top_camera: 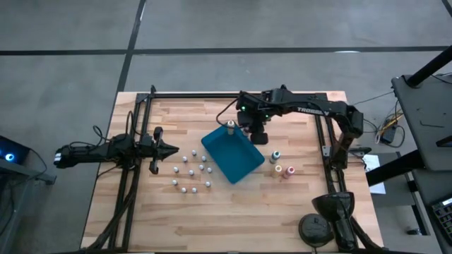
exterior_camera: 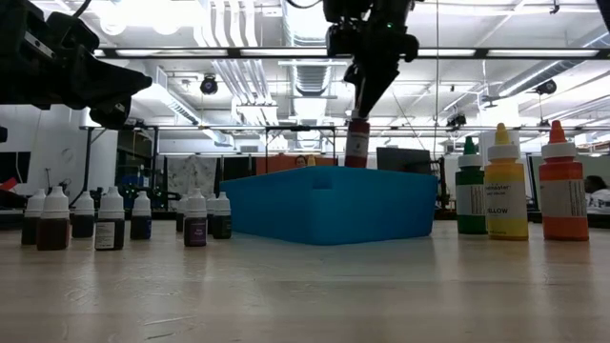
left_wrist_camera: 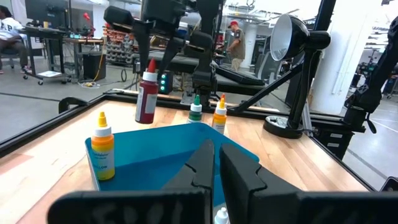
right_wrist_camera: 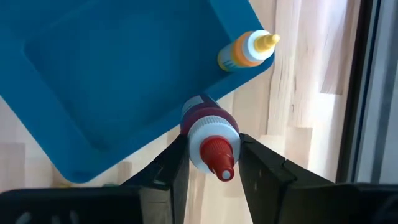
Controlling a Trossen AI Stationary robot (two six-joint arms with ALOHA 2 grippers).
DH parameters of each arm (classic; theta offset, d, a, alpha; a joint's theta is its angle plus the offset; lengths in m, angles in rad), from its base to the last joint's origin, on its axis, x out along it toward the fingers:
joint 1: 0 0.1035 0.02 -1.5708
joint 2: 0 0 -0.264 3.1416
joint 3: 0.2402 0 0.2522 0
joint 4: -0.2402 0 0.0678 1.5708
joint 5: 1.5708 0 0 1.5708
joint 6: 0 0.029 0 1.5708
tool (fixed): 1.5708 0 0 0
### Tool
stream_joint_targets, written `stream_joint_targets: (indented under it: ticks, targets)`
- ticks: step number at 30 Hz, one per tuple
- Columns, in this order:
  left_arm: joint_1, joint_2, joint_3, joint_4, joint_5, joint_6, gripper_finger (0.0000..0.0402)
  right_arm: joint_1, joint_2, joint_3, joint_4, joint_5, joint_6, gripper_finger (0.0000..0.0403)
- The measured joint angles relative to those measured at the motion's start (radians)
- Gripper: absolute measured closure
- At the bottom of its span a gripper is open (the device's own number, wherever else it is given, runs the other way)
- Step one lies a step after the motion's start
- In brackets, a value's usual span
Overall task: Pick & Place food coloring
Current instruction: Put the red food coloring bottle into the blue bin
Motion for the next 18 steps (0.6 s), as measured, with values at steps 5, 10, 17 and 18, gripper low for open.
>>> stream_joint_targets:
  ticks: [5, 10, 17, 18]
  targets:
    - [0.000, 0.000, 0.000, 0.000, 0.000, 0.000, 0.0402, 0.003, 0.053, 0.058, -0.023, 0.000, 0.052, 0.0296]
    - [0.000, 0.000, 0.000, 0.000, 0.000, 0.000, 0.0402, 0.008, 0.083, 0.099, -0.023, -0.006, 0.081, 0.0296]
    - [0.000, 0.000, 0.000, 0.000, 0.000, 0.000, 0.0402, 0.013, 0.125, 0.129, -0.026, -0.008, 0.108, 0.0296]
    - [0.000, 0.000, 0.000, 0.000, 0.000, 0.000, 0.0402, 0.013, 0.135, 0.136, -0.027, -0.008, 0.110, 0.0296]
